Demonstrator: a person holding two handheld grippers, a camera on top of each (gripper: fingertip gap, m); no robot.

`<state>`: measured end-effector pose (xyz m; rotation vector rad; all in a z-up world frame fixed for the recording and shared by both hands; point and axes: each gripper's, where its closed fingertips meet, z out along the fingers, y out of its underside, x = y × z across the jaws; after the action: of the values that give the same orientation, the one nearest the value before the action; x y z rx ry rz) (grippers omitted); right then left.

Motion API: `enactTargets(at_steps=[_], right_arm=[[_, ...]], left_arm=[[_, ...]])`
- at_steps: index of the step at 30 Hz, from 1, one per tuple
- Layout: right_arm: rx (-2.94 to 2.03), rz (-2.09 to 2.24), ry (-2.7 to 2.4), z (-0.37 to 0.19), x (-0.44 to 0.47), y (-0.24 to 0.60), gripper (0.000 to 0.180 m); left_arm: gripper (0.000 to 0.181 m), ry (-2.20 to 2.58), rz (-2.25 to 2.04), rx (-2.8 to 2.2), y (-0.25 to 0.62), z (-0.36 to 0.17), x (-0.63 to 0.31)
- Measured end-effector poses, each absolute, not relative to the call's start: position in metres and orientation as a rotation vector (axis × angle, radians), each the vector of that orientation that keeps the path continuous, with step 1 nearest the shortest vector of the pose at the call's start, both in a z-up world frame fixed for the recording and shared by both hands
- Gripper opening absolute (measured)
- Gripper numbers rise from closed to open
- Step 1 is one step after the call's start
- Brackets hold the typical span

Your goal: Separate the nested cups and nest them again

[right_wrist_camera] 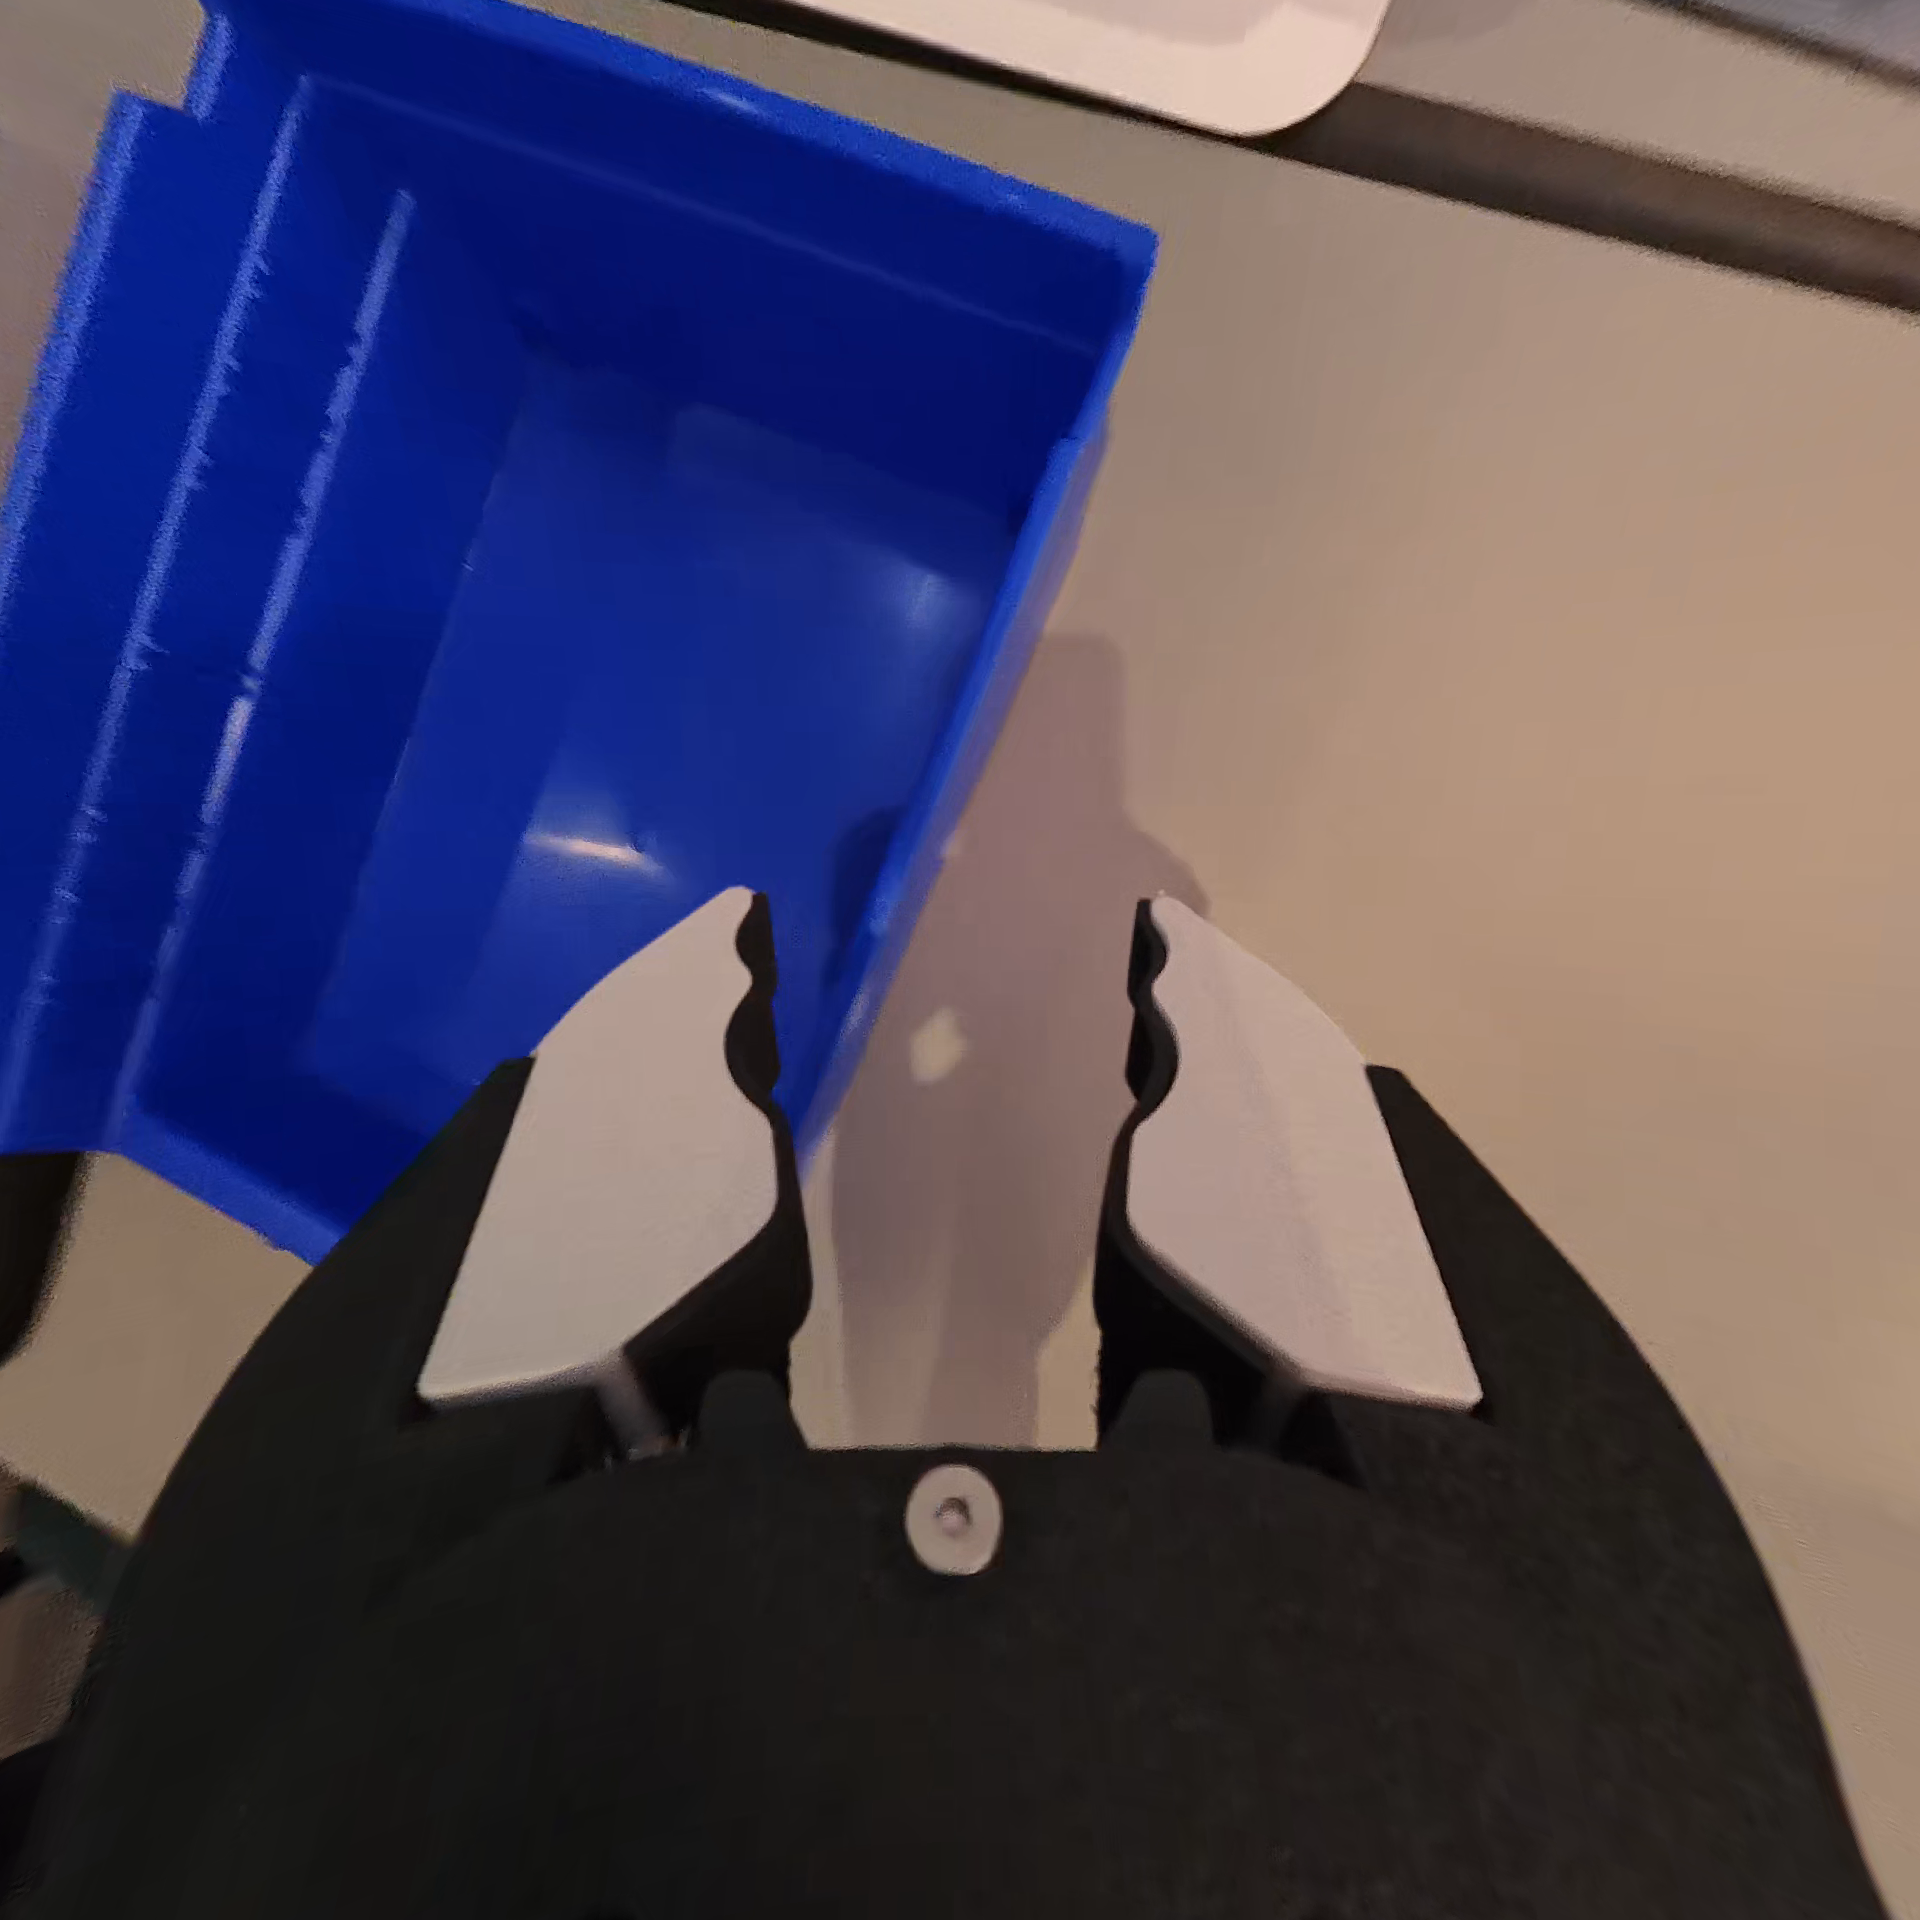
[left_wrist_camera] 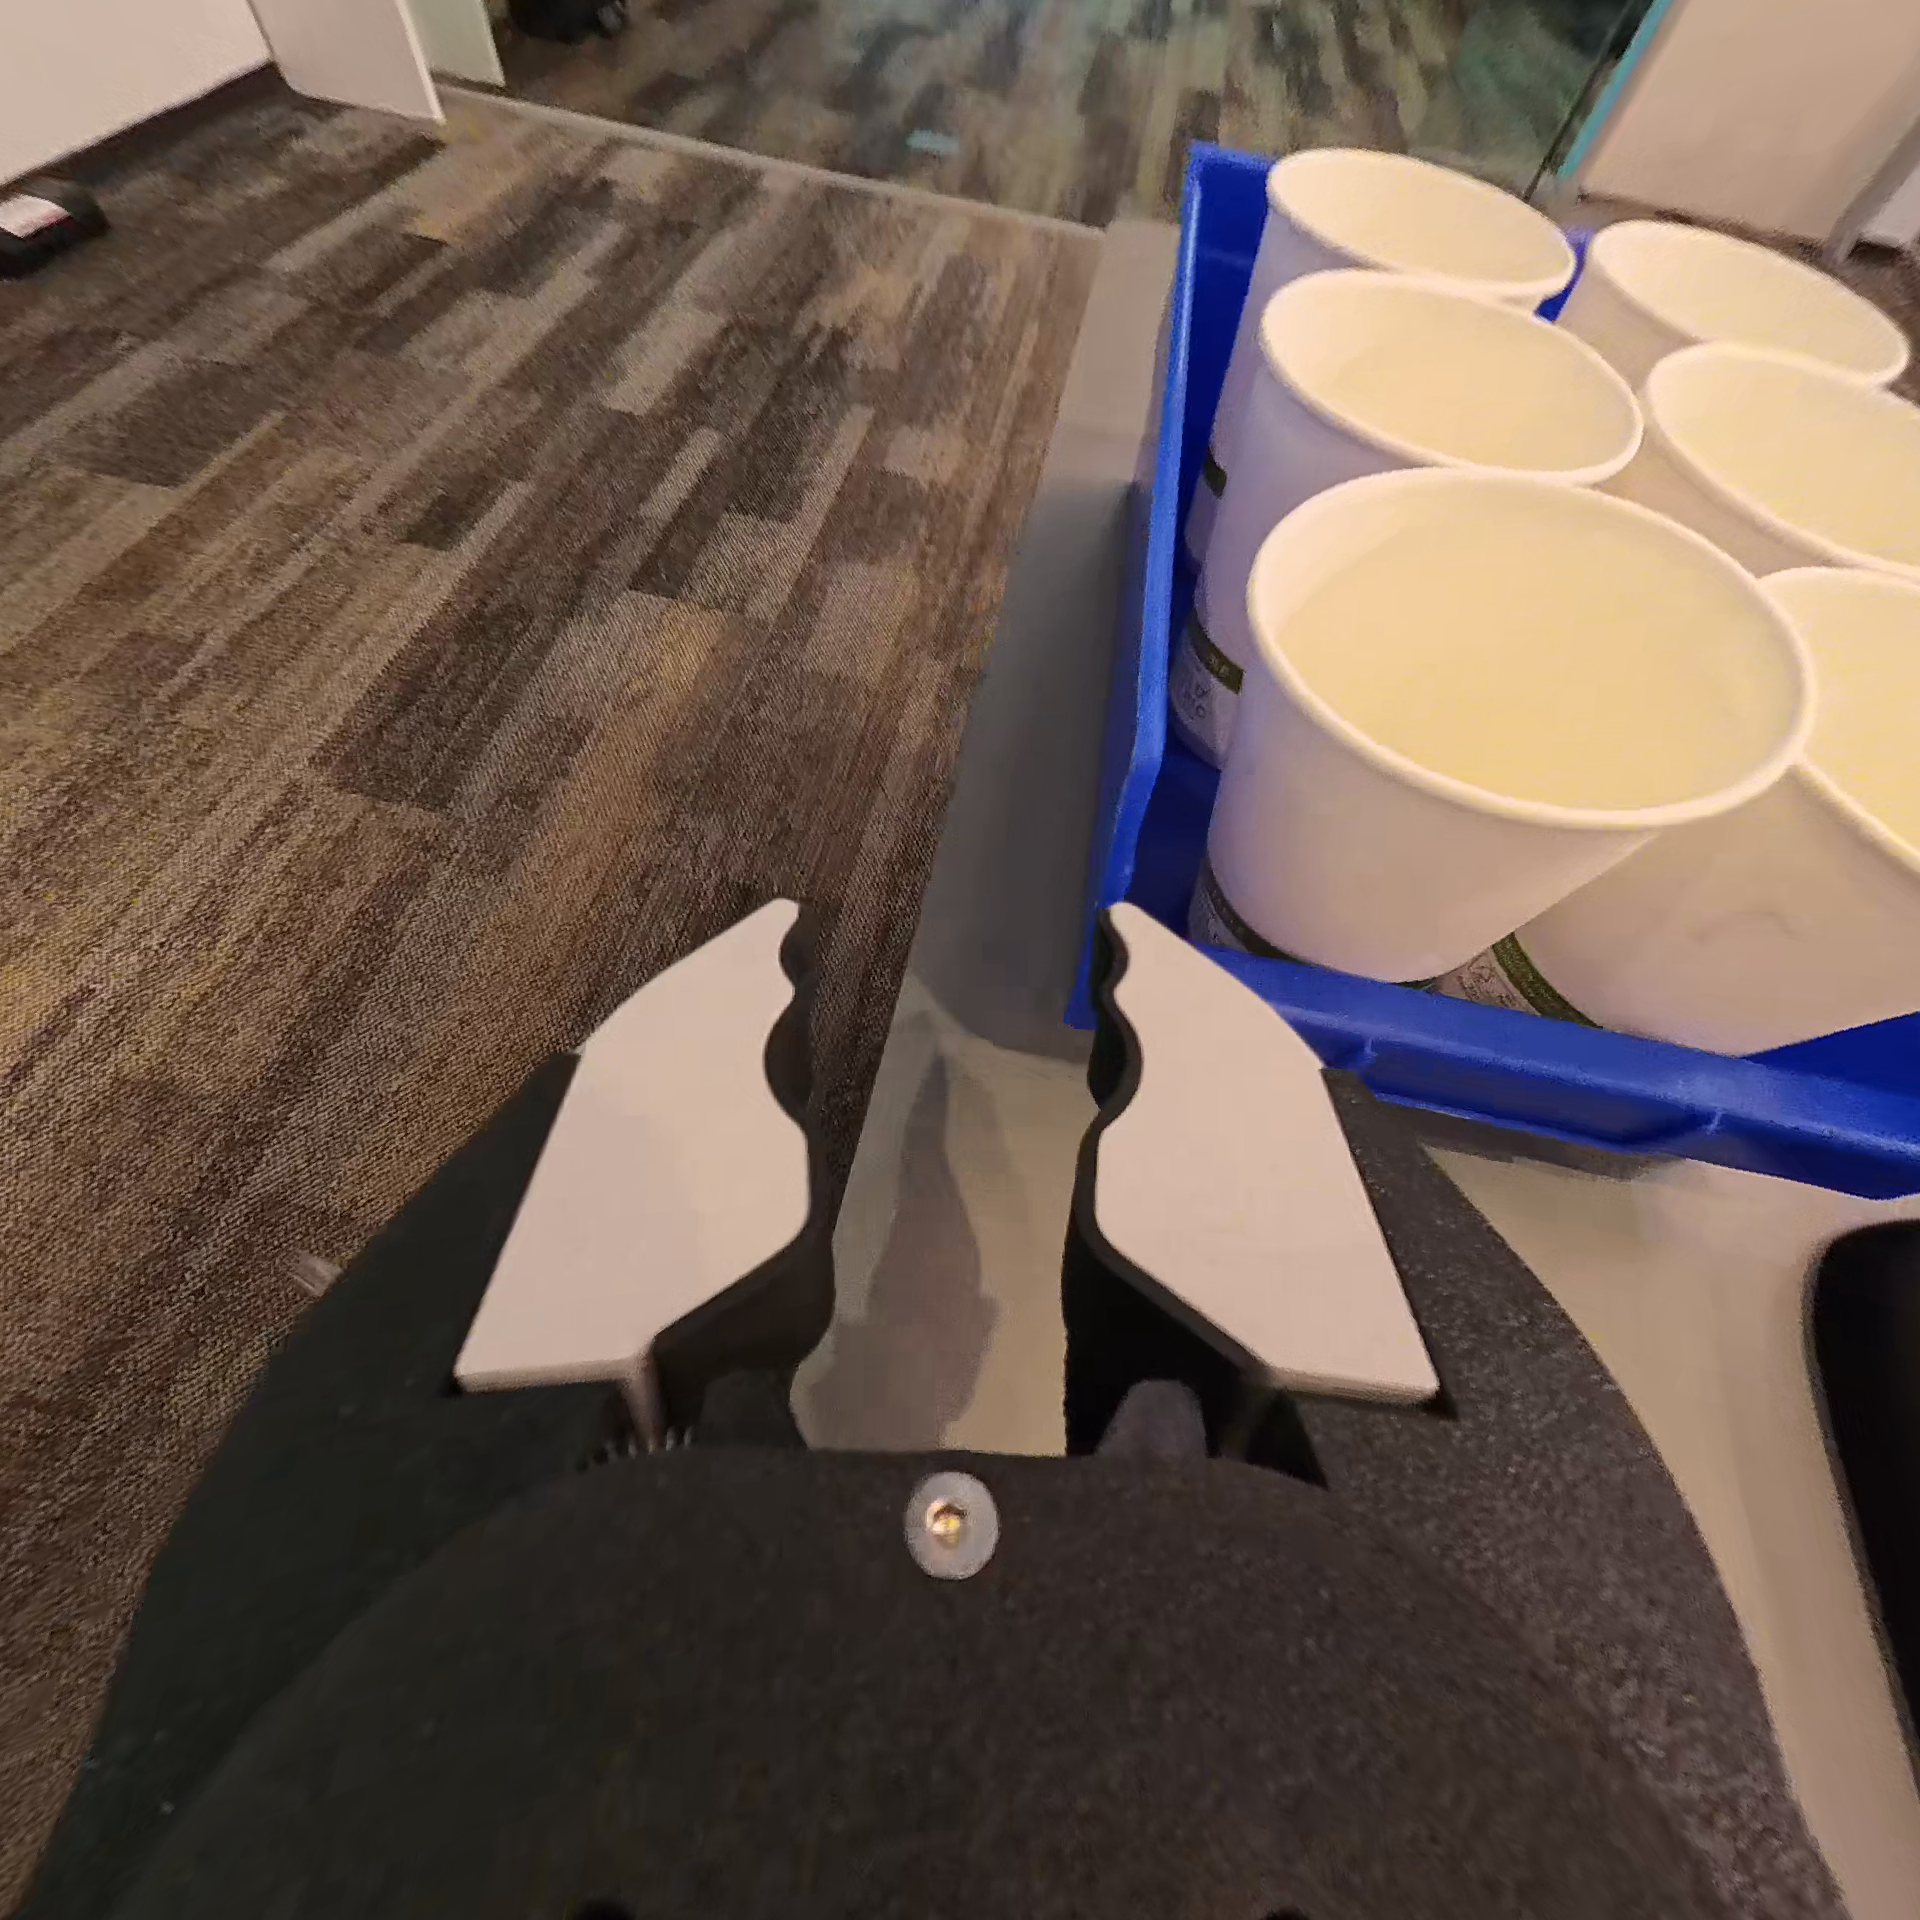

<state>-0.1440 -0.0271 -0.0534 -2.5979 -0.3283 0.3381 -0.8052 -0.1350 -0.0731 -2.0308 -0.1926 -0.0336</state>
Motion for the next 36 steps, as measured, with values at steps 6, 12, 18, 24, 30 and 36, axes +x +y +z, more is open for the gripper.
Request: enactTargets(at_steps=[6, 12, 18, 24, 30, 36], right_arm=[[-2.807, 0.271, -0.368, -0.097, -0.159, -0.025, 0.044], [-2.861, 0.186, -0.411, -0.108, -0.156, -0.017, 0.006], [-2.88, 0.282, -0.381, -0.108, -0.128, -0.006, 0.005], [-2.881, 0.335, -0.295, -0.108, -0.052, -0.002, 0.005], [-2.873, 0.318, -0.131, -0.11, 0.063, -0.006, 0.005], [-2.871, 0.271, -0.072, -0.112, 0.172, -0.03, 0.005]], left_arm=[[0.046, -0.215, -0.089, -1.877, -0.158, -0.044, -0.789], [0.044, -0.251, -0.204, -1.889, -0.185, -0.048, -0.755], [0.037, -0.255, -0.125, -1.892, -0.212, -0.058, -0.743], [0.035, -0.294, -0.125, -1.906, -0.23, -0.06, -0.745], [0.032, -0.327, -0.106, -1.877, -0.235, -0.05, -0.744], [0.028, -0.33, -0.078, -1.886, -0.229, -0.046, -0.735]])
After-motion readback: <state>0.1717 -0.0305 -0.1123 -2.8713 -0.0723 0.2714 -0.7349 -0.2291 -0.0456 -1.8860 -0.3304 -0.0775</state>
